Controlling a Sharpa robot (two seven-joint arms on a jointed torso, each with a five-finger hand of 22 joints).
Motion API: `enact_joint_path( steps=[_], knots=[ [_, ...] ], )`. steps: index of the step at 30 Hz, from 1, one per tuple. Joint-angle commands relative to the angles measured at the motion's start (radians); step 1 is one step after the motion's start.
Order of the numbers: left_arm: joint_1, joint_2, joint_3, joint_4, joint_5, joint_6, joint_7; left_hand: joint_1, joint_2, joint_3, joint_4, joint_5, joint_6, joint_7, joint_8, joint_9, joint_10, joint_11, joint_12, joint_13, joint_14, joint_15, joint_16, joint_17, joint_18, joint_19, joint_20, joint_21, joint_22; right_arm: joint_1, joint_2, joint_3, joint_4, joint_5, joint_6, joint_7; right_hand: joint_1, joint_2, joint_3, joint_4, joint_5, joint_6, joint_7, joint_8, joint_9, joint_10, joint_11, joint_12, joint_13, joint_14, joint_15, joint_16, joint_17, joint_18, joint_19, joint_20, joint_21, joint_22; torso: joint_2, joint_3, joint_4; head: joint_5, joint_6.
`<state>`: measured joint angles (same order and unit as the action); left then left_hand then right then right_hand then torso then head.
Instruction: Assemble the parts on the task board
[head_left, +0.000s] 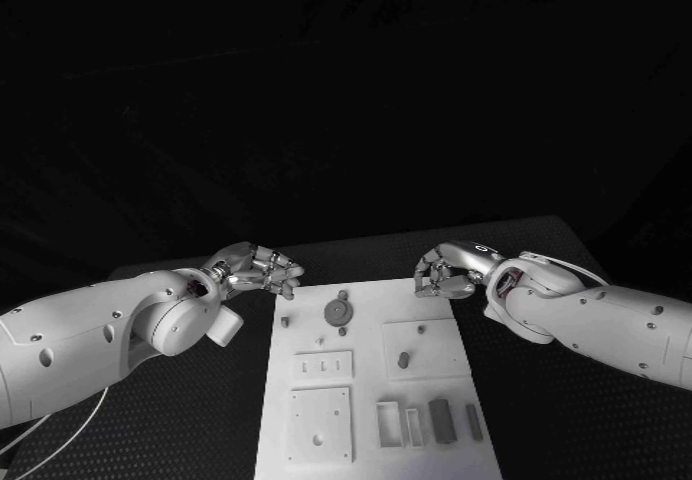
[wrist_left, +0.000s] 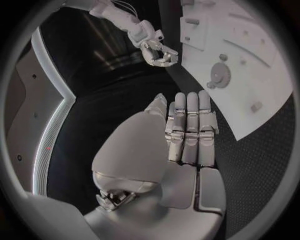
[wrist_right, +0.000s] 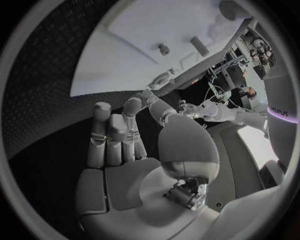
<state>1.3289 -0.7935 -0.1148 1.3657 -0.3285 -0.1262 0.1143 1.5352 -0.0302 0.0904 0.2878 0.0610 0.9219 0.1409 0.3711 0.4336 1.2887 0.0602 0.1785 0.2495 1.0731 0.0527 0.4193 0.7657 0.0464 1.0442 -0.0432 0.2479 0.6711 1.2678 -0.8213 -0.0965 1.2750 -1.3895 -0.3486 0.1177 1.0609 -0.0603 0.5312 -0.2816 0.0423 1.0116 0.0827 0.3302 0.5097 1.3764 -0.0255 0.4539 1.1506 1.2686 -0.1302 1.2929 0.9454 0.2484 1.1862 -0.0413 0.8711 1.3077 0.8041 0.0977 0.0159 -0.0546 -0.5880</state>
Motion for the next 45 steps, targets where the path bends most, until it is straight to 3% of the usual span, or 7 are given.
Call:
enact_joint_path(
  steps=[1, 3, 7, 11, 18, 27, 45],
  knots=[
    [0.006, 0.006, 0.001, 0.016, -0.076, -0.015, -0.093, -0.012, -0.001, -0.005, 0.001, 0.001, 0.011, 0.0, 0.0, 0.002, 0.017, -0.01, 0.015, 0.032, 0.017, -0.01, 0.017, 0.029, 0.009, 0.02, -0.008, 0.016, 0.016, 0.007, 0.004, 0.0, 0.035, -0.071, 0.027, -0.076, -0.009, 0.002, -0.006, 0.002, 0.006, 0.005, 0.0, 0.005, 0.004, 0.003, -0.004, 0.005, 0.001, -0.001, -0.005, 0.006, 0.001, 0.013, 0.003, -0.003, 0.004, 0.019, -0.002, -0.0009, 0.0004, -0.001, 0.004],
    [0.008, 0.009, 0.001, 0.031, -0.077, -0.053, -0.118, -0.024, -0.007, -0.009, 0.001, 0.001, 0.013, -0.001, -0.006, 0.002, 0.02, -0.015, 0.025, 0.066, 0.026, -0.019, 0.034, 0.055, 0.007, 0.031, -0.018, 0.031, 0.033, 0.012, 0.007, 0.0, 0.061, -0.086, 0.039, -0.1, -0.011, 0.0, -0.007, 0.002, 0.006, 0.006, 0.0, 0.005, 0.004, 0.004, -0.004, 0.005, 0.001, -0.001, -0.005, 0.006, 0.001, 0.013, 0.004, -0.003, 0.005, 0.019, -0.002, -0.0011, 0.0021, -0.002, 0.007],
    [0.016, 0.009, 0.001, 0.064, -0.095, -0.065, -0.166, -0.081, -0.028, 0.007, 0.002, 0.04, 0.011, 0.001, -0.028, 0.001, 0.002, -0.018, 0.036, 0.173, 0.019, -0.03, 0.063, 0.098, 0.0, 0.025, -0.033, 0.054, 0.077, 0.018, 0.021, 0.0, 0.112, -0.076, 0.048, -0.114, -0.014, -0.003, -0.007, 0.004, 0.007, 0.006, 0.0, 0.004, 0.005, 0.005, -0.004, 0.004, 0.001, 0.0, -0.006, 0.006, 0.001, 0.013, 0.005, -0.004, 0.005, 0.018, -0.002, -0.001, 0.0025, 0.002, 0.008],
    [0.02, 0.019, 0.001, 0.081, -0.125, -0.052, -0.209, -0.119, -0.031, 0.018, 0.003, 0.016, 0.013, 0.002, -0.037, 0.002, -0.008, -0.018, 0.033, 0.223, 0.016, -0.03, 0.065, 0.106, 0.0, 0.02, -0.035, 0.058, 0.094, 0.02, 0.042, 0.0, 0.138, -0.083, 0.049, -0.134, -0.016, -0.003, -0.006, 0.005, 0.007, 0.007, 0.0, 0.004, 0.005, 0.006, -0.005, 0.004, 0.001, 0.001, -0.006, 0.006, 0.0, 0.013, 0.006, -0.004, 0.005, 0.018, -0.001, -0.0003, 0.0025, 0.004, 0.008],
    [0.022, 0.046, 0.0, 0.096, -0.148, 0.019, -0.297, -0.283, -0.056, 0.045, 0.005, -0.003, 0.026, -0.001, -0.05, 0.006, -0.014, -0.02, 0.013, 0.3, 0.019, -0.032, 0.062, 0.113, 0.003, 0.018, -0.037, 0.057, 0.117, 0.021, 0.074, 0.0, 0.166, -0.087, 0.057, -0.157, -0.016, -0.002, -0.005, 0.005, 0.007, 0.007, -0.001, 0.004, 0.006, 0.007, -0.005, 0.004, 0.001, 0.001, -0.006, 0.006, 0.0, 0.013, 0.007, -0.005, 0.005, 0.018, 0.0, -0.0006, 0.0045, 0.008, 0.006],
    [0.024, 0.069, 0.0, 0.099, -0.163, 0.024, -0.331, -0.302, -0.047, 0.052, 0.002, -0.011, 0.009, 0.006, -0.064, 0.0, -0.02, -0.016, -0.001, 0.32, 0.013, -0.031, 0.058, 0.116, 0.004, 0.011, -0.035, 0.052, 0.125, 0.021, 0.095, 0.001, 0.186, -0.088, 0.062, -0.151, -0.017, -0.002, -0.005, 0.006, 0.007, 0.007, -0.001, 0.004, 0.006, 0.007, -0.005, 0.004, 0.001, 0.002, -0.007, 0.007, 0.0, 0.013, 0.008, -0.006, 0.005, 0.017, 0.0, 0.0022, 0.0031, 0.02, 0.0],
    [0.024, 0.096, -0.001, 0.099, -0.178, 0.032, -0.344, -0.287, -0.042, 0.051, 0.003, -0.011, 0.007, 0.008, -0.067, -0.002, -0.022, -0.014, -0.008, 0.328, 0.01, -0.028, 0.056, 0.118, 0.003, 0.007, -0.032, 0.05, 0.129, 0.021, 0.128, 0.001, 0.211, -0.089, 0.073, -0.15, -0.017, -0.001, -0.004, 0.006, 0.007, 0.007, -0.001, 0.003, 0.006, 0.007, -0.006, 0.003, 0.001, 0.003, -0.008, 0.007, 0.0, 0.013, 0.01, -0.007, 0.005, 0.017, 0.0, 0.0022, 0.0015, 0.028, -0.006]
  ],
)
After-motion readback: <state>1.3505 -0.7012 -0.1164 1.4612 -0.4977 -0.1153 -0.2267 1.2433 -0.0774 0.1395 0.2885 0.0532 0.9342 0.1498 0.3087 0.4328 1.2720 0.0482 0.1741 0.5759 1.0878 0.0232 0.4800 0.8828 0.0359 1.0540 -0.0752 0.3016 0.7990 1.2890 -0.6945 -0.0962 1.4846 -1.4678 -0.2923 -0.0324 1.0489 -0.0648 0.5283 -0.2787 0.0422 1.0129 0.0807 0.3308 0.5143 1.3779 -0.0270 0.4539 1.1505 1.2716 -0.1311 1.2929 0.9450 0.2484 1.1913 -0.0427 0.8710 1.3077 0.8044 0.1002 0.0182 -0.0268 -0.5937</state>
